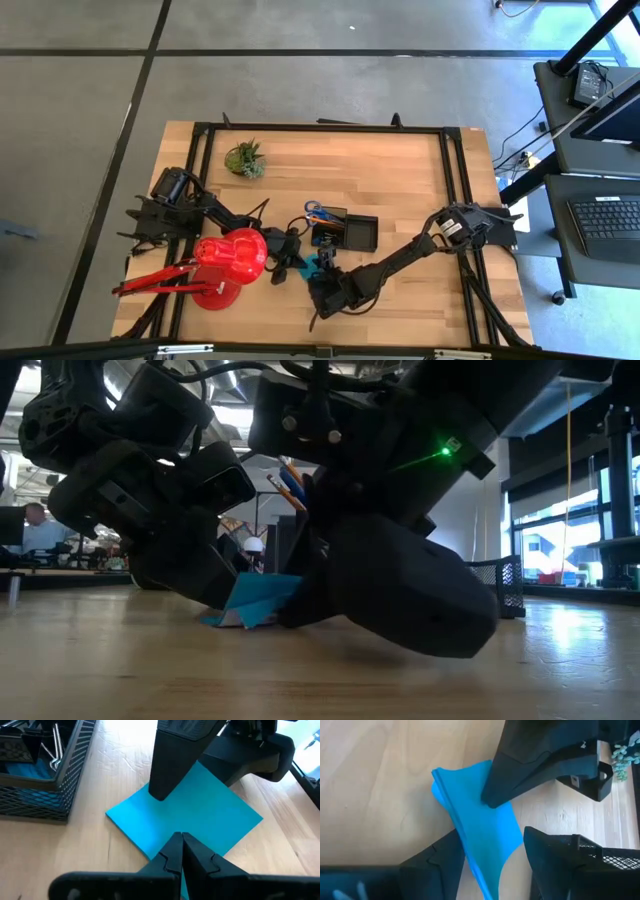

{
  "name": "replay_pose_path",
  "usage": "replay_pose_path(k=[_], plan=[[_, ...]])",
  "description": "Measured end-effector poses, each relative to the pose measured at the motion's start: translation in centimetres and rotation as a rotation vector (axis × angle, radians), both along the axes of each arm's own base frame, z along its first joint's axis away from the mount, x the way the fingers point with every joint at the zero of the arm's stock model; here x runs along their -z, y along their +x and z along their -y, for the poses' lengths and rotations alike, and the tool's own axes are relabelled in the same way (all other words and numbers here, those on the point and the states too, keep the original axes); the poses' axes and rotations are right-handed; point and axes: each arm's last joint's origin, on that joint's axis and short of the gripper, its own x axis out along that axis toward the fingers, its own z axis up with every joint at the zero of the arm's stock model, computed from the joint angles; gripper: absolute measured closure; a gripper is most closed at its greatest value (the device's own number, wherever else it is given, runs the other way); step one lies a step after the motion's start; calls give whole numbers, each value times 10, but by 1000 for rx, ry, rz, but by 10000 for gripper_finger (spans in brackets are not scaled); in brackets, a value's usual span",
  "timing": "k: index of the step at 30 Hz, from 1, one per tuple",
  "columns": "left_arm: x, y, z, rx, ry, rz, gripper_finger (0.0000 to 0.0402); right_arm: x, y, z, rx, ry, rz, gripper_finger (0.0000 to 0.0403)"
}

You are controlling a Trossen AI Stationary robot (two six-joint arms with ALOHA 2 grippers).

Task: Pick and place office supplies into organizer
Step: Put the blue sticky note into the black desk organizer

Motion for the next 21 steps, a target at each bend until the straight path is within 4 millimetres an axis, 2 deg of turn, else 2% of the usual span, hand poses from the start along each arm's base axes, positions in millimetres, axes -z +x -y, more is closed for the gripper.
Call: replay_pose_path(k=[9, 21], plan=[[0, 0, 0, 1, -3, -2, 398, 1, -2, 1, 6, -29, -12, 199], [0, 0, 0, -6, -4, -3, 399, -3, 16, 3, -49, -12, 108, 199]])
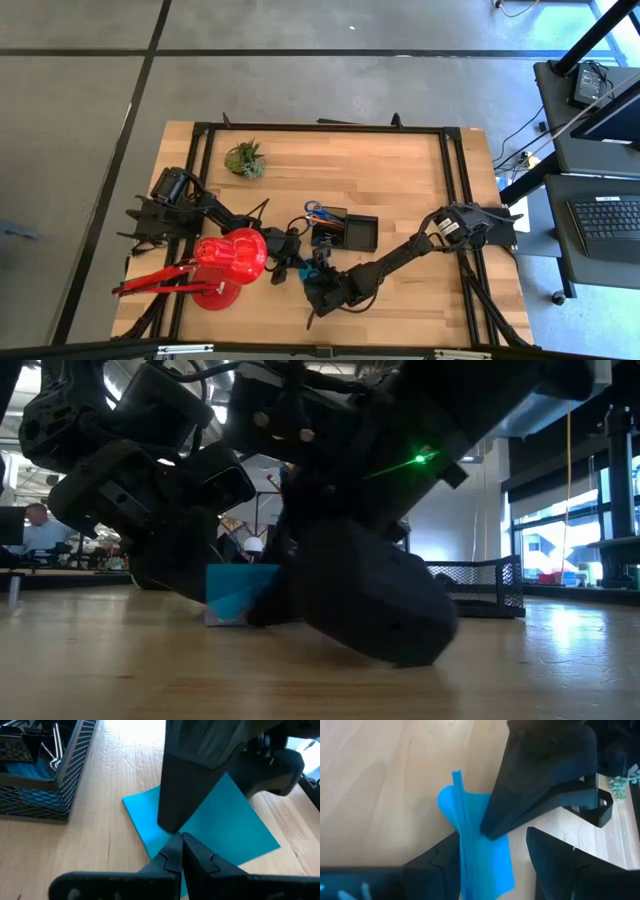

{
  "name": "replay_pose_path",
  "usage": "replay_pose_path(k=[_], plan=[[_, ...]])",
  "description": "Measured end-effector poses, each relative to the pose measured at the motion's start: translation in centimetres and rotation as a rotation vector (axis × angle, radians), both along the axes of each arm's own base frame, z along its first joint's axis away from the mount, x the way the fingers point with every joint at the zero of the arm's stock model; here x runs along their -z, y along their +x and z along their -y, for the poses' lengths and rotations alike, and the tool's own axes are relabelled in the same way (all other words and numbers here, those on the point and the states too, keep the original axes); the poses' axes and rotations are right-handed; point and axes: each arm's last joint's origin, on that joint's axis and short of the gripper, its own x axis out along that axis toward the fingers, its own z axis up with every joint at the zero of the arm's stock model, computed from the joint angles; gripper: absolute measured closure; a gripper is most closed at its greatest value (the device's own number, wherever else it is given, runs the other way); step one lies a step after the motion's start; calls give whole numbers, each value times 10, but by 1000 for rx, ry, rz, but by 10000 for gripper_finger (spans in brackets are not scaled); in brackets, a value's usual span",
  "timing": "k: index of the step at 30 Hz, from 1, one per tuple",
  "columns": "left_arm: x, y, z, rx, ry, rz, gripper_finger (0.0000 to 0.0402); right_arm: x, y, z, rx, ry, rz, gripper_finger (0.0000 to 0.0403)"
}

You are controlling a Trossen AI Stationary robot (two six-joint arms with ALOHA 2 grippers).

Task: Pick and place office supplies into organizer
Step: Put the blue sticky note into the black desk organizer

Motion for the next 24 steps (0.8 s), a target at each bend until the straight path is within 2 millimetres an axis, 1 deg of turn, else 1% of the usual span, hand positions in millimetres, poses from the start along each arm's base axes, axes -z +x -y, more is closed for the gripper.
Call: replay_pose_path(k=[5, 8, 14, 17, 24], plan=[[0, 0, 0, -4, -2, -1, 400, 0, 3, 6, 10, -1, 0, 199], [0, 0, 0, -5, -2, -1, 399, 1, 1, 7, 6, -7, -37, 199], [0, 0, 0, -5, -2, -1, 400, 1, -6, 6, 54, 0, -66, 199], [0, 0, 0, -5, -2, -1, 399, 1, -9, 1, 44, -4, -64, 199], [0, 0, 0, -4, -1, -1, 400, -1, -8, -14, 18, 33, 21, 199]])
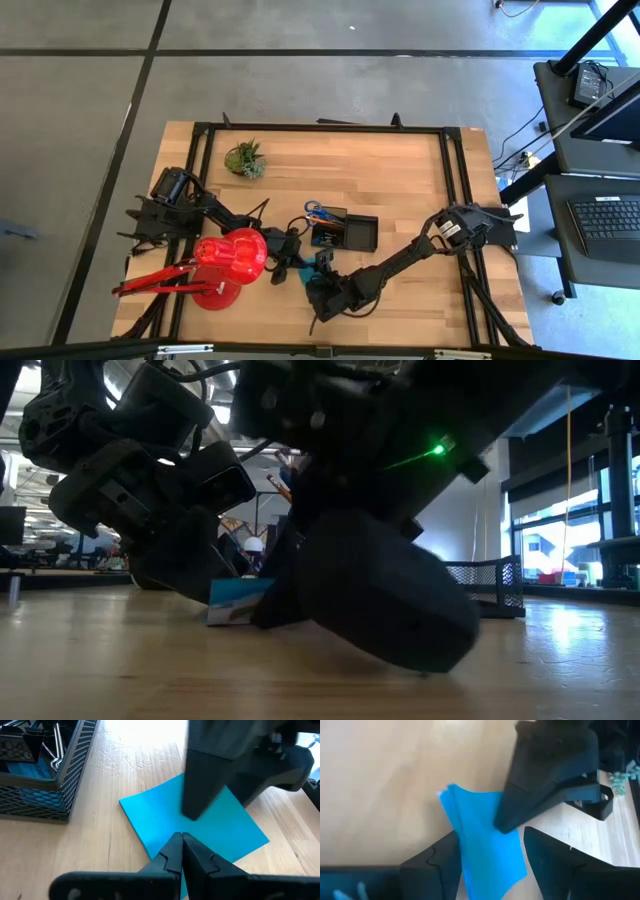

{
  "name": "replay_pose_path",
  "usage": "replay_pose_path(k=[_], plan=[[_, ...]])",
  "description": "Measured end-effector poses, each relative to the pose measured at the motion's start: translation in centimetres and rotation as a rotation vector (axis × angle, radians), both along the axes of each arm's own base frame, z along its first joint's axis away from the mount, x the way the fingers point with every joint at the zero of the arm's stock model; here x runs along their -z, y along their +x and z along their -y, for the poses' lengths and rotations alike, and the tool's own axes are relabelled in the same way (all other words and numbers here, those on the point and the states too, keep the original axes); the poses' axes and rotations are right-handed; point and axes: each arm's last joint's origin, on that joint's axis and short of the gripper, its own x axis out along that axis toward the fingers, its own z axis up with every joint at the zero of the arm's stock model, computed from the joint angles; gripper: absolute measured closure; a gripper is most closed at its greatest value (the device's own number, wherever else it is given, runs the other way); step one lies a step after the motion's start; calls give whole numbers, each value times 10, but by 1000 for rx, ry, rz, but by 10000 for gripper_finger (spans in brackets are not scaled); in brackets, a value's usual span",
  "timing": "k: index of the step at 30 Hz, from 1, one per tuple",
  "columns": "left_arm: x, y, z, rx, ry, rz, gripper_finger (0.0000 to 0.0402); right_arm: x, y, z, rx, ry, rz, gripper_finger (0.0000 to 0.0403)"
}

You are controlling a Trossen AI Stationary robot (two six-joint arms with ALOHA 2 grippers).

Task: Pick and place office supplies into organizer
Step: Put the blue sticky note into the black desk organizer

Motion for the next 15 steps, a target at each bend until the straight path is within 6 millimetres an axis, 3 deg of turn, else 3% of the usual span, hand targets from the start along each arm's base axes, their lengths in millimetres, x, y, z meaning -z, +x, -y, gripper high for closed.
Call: replay_pose_path(k=[10, 15], plan=[[0, 0, 0, -1, 0, 0, 400, -1, -1, -4, 15, -30, 32, 203], [0, 0, 0, -1, 0, 0, 399, -2, 0, -2, 17, -24, 35, 244]])
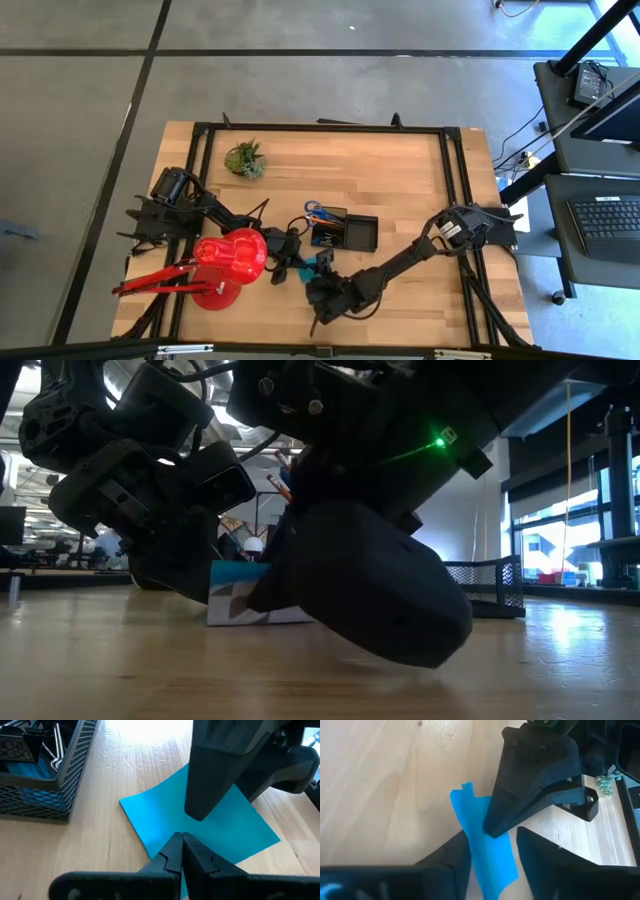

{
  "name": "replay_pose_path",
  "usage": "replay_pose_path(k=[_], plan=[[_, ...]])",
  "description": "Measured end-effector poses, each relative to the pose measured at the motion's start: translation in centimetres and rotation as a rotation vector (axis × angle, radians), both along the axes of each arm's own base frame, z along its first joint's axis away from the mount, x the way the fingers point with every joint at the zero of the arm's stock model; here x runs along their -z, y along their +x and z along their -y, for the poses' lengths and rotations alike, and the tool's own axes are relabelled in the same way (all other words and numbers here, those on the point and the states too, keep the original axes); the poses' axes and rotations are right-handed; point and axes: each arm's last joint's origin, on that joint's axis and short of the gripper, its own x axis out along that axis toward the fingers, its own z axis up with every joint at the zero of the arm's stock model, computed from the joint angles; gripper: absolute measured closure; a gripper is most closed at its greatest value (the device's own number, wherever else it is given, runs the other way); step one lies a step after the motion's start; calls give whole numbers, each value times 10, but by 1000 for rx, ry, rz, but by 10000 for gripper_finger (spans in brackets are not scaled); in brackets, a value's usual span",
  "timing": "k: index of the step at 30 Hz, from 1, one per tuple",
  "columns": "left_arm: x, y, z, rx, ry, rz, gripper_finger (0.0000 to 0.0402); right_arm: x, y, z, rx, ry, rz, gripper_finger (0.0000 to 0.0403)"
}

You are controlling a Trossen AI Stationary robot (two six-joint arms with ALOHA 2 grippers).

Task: Pick and place office supplies into organizer
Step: Put the blue sticky note into the black desk organizer

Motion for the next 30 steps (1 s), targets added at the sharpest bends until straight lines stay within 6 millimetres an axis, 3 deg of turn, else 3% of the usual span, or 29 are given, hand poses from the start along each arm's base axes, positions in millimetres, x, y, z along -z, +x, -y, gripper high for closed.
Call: replay_pose_path(k=[8, 14, 22, 30], plan=[[0, 0, 0, 0, 0, 0, 399, 0, 0, -2, -24, 36, -15, 331], [0, 0, 0, 0, 0, 0, 400, 0, 0, -2, -26, 36, -15, 372], [0, 0, 0, 4, 6, 3, 397, -2, 0, -2, -26, 36, -14, 393], [-8, -1, 1, 61, 17, 22, 366, -22, -5, -4, -22, 65, 5, 393]])
